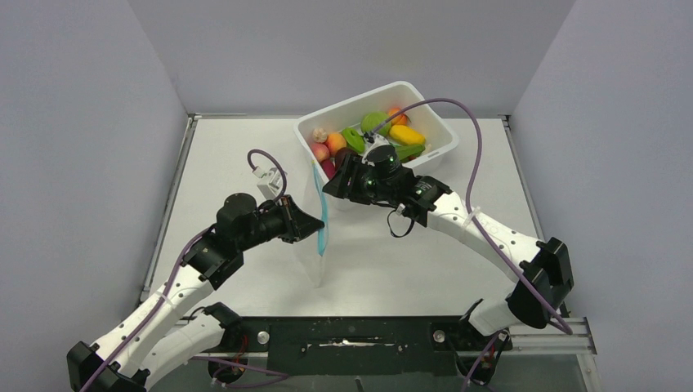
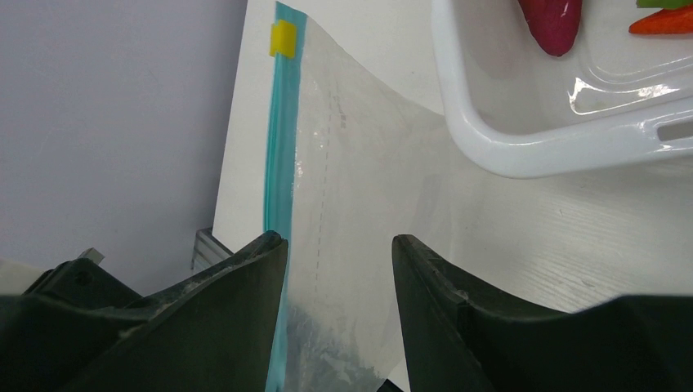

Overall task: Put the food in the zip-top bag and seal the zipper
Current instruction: Open the zipper of the food storage bag.

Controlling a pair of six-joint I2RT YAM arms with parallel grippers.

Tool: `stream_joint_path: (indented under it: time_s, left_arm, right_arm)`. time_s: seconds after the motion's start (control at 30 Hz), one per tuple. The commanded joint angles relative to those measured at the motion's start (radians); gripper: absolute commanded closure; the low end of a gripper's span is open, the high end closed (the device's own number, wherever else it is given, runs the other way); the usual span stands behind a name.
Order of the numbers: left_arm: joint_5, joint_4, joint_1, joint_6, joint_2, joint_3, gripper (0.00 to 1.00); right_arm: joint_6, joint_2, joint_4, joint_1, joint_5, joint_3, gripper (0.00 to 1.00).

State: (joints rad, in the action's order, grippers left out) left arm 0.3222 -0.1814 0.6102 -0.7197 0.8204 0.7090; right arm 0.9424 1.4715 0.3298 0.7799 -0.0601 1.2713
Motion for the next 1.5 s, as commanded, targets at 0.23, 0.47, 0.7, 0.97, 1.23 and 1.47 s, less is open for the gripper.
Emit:
stream_joint_path:
  time_s: [0.23, 0.47, 0.7, 0.97, 1.23, 1.47]
  left_arm:
    - [0.019, 0.027, 0.006, 0.024, -0.013, -0.005, 1.0]
    - [0.008, 0.011, 0.006, 0.039, -0.035, -0.004, 1.0]
    - [-0.075, -0.041, 0.004, 0.057, -0.066, 0.022, 1.0]
    - [-0.223, -0.147, 0.004, 0.081, -0.111, 0.117, 1.0]
    - [-0.229, -0.094, 0.004, 0.063, -0.151, 0.067, 1.0]
    - [-0.227, -0.076, 0.005, 0.046, -0.168, 0.027, 1.0]
  right_arm:
    - [0.026, -0.05, -0.017, 0.033, -0.029, 0.055, 0.48]
    - [0.016, 0.008, 0.083, 0.044, 0.025, 0.096, 0.53]
    - [0.006, 0.034, 0.142, 0.044, 0.069, 0.106, 0.69]
    - [0.013, -0.04, 0.135, 0.042, 0.133, 0.078, 0.86]
    - [0.068, -0.074, 0.057, 0.042, 0.098, -0.01, 0.68]
    - [0.063, -0.032, 0.071, 0.048, 0.07, 0.01, 0.88]
